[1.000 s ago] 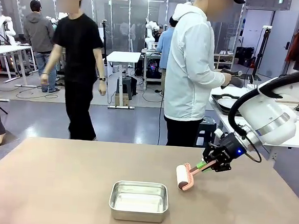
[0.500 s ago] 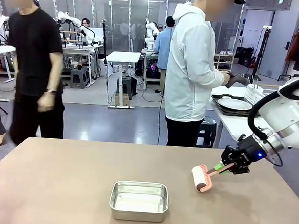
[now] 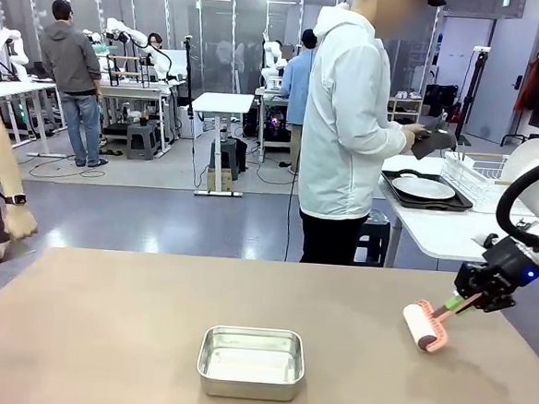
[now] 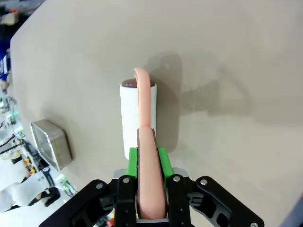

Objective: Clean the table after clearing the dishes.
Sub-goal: When the right (or left) Handle tray is removed, use the right hand (or left hand) to clean the right (or left) side of the table with the Lint Roller.

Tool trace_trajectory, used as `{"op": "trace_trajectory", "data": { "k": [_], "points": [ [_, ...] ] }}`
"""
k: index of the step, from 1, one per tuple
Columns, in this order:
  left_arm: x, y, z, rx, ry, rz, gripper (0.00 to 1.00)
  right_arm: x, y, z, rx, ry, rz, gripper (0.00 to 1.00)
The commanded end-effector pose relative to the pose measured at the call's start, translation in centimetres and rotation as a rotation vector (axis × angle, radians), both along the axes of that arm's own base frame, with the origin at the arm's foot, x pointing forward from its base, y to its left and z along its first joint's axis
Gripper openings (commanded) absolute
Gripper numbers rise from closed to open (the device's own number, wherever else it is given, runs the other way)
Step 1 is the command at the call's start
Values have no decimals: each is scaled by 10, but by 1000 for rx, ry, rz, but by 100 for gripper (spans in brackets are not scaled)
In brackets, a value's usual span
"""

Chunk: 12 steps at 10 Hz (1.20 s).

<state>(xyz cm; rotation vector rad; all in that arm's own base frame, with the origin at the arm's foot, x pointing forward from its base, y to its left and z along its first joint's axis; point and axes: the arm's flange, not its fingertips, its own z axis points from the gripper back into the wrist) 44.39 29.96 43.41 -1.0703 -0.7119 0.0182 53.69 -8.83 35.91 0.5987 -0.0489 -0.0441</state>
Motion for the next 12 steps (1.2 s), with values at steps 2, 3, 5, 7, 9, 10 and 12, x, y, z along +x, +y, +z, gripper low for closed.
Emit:
{"op": "trace_trajectory", "data": {
  "k": [2,3,5,7,9,10,12],
  "points": [
    [-3,0,2,0,8,1,100,-11,-16,-18,-370,16,-39,21],
    [-3,0,2,0,8,1,100,-14,-20,-10,-412,16,-51,21],
    [-3,0,2,0,8,1,100,-19,-14,14,-450,-24,-51,21],
    [-3,0,2,0,8,1,100,-27,3,45,-474,-47,-8,21],
    [-3,0,2,0,8,1,100,-37,18,88,-547,-103,-12,21],
    [-3,0,2,0,8,1,100,-42,26,105,-581,-120,-5,21],
    [-3,0,2,0,8,1,100,-53,44,141,-662,-154,-9,21]
  ]
}}
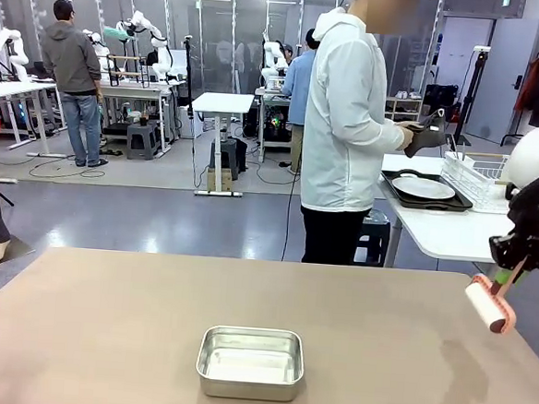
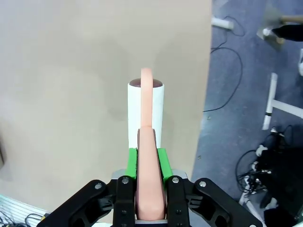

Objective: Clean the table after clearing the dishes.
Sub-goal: When the right (or left) Handle tray is removed, use the right hand (or left hand) to clean the right (or left) side of the table with the Lint Roller, then place the Lint Roller back on top of the Airtight Container.

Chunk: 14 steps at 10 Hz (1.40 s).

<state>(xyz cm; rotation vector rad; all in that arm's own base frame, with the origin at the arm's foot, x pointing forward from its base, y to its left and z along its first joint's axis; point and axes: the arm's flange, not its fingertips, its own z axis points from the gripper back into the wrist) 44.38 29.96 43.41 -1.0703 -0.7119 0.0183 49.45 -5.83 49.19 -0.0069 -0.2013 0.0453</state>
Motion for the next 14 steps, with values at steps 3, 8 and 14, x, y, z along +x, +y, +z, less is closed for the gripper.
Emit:
{"op": "trace_trajectory", "data": {
  "k": [3,8,14],
  "points": [
    [-3,0,2,0,8,1,100,-19,30,45,-80,-59,-40,21],
    [-3,0,2,0,8,1,100,-18,23,45,-65,-56,-5,21],
    [-3,0,2,0,8,1,100,-18,23,45,-65,-56,-5,21]
  ]
}}
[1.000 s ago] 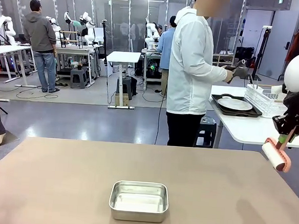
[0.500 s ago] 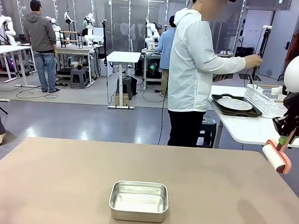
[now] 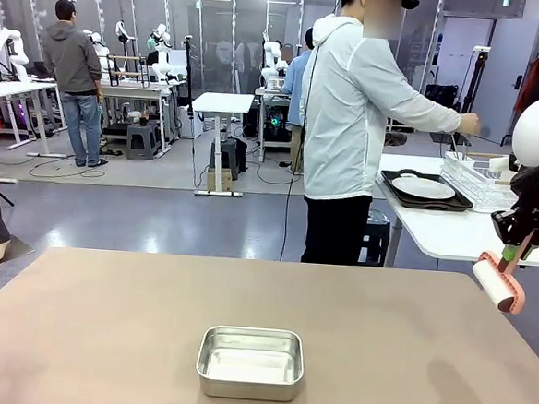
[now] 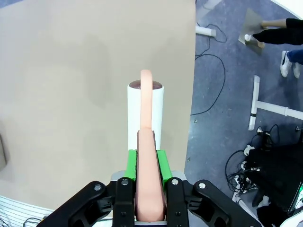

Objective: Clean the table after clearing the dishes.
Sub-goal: Place the Lint Roller back on top of the Airtight Container.

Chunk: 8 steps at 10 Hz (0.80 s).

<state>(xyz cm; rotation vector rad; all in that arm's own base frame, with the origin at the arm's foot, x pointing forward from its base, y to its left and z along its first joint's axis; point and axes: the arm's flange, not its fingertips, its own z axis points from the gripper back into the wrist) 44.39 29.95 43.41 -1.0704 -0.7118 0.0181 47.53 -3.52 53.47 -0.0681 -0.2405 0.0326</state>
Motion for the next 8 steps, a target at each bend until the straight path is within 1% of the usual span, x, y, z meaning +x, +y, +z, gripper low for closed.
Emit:
{"op": "trace_trajectory", "data": {
  "k": [1,5,6,7,8],
  "points": [
    [-3,0,2,0,8,2,100,1,0,2,-7,-15,14,21],
    [-3,0,2,0,8,2,100,1,0,2,-7,-15,14,21],
    [-3,0,2,0,8,2,100,0,0,0,0,0,0,21],
    [-3,0,2,0,8,2,100,1,36,6,-49,-21,143,21],
    [-3,0,2,0,8,2,100,-4,80,16,-79,-39,345,21]
  ]
}}
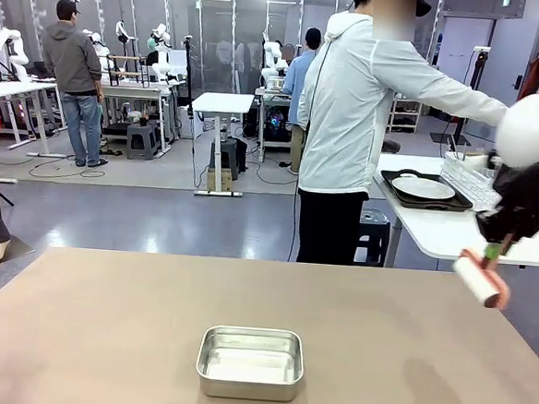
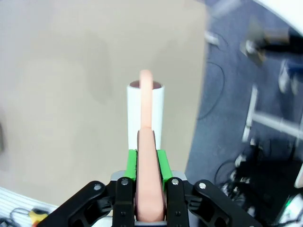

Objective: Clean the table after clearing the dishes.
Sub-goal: Place the Lint Roller back on top of the Airtight Container.

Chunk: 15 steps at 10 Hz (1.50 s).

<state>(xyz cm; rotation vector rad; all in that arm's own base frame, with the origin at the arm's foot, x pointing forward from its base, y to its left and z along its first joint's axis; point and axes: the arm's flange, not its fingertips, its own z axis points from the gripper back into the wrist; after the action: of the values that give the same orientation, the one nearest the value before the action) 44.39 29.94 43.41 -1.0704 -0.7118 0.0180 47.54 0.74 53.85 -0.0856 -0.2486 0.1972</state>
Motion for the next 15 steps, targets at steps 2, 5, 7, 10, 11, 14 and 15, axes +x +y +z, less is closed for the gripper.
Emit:
{"op": "trace_trajectory", "data": {
  "k": [2,5,7,10,11,14,15],
  "points": [
    [-3,0,2,0,8,2,100,-17,111,28,10,-45,497,21],
    [-3,0,2,0,8,2,100,-42,230,27,-93,38,841,21],
    [-3,0,2,0,8,2,100,-57,290,12,-61,150,1094,21],
    [-3,0,2,0,8,2,100,-70,335,-8,-221,144,1160,21],
    [-3,0,2,0,8,2,100,-66,329,-11,-265,123,1052,21],
    [-3,0,2,0,8,2,100,-77,338,-12,-133,178,1189,21],
    [-3,0,2,0,8,2,100,-77,338,-12,-133,178,1189,21]
  ]
}}
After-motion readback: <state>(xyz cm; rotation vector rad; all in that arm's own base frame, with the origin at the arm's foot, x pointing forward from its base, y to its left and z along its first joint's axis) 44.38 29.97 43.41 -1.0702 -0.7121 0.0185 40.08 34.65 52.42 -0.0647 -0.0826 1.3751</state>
